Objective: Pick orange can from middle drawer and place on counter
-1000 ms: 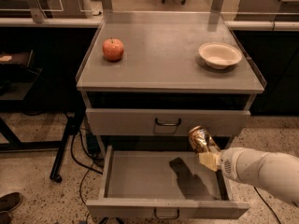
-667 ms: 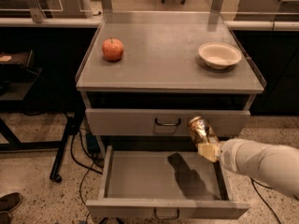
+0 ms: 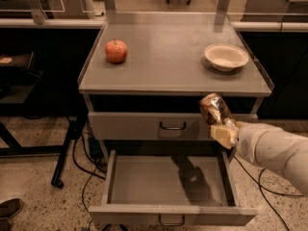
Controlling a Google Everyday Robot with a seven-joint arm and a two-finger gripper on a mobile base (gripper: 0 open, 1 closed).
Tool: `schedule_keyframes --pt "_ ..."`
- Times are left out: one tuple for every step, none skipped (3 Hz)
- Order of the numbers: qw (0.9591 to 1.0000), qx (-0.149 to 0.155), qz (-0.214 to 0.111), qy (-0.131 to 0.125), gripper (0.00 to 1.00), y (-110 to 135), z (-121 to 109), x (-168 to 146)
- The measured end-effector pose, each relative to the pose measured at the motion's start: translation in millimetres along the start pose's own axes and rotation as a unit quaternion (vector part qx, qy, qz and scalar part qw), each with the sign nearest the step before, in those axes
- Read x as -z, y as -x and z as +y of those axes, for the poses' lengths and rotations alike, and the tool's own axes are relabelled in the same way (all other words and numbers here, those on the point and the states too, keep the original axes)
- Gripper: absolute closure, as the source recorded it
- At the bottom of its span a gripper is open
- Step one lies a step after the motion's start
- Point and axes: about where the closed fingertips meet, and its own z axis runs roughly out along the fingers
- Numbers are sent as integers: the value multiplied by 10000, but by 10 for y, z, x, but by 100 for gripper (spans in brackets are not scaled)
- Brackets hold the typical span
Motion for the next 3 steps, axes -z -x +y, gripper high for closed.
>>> schedule_keyframes --pt "10000 33 -10 -24 100 -2 -19 25" --pt "9998 125 -142 99 100 229 73 -14" --pt "9968 425 -624 282 100 949 203 24"
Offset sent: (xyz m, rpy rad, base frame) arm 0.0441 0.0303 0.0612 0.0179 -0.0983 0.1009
